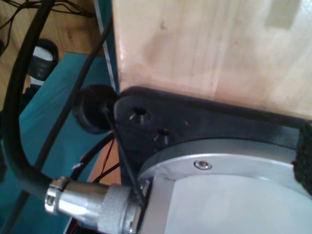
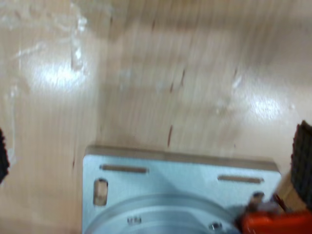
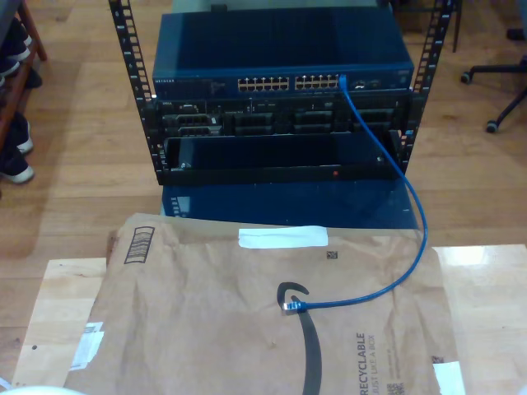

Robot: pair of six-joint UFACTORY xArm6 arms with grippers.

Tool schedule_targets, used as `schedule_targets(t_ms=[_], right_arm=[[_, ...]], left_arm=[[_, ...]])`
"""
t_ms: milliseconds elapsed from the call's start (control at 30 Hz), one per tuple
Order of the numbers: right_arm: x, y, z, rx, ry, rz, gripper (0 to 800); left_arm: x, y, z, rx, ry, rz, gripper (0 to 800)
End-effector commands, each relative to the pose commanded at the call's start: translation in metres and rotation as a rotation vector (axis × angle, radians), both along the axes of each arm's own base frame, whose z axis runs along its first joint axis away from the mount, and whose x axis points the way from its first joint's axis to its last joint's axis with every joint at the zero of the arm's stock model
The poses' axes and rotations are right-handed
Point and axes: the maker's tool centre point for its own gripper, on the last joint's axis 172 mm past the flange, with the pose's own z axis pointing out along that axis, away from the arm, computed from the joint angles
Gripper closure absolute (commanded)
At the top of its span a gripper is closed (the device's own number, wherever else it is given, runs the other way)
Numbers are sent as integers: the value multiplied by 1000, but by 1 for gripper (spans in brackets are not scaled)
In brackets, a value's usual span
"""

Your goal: Grab the cable and plug it in

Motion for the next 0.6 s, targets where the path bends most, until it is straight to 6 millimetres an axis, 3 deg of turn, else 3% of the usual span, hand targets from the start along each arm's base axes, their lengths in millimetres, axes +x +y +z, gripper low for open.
schedule_targets(t_ms=[133, 600], right_arm=[[0, 2, -19, -33, -8, 0, 12], [-1, 3, -20, -31, -7, 3, 6]], left_arm=[[0, 0, 0, 0, 0, 0, 1], [0, 0, 0, 0, 0, 0, 1]])
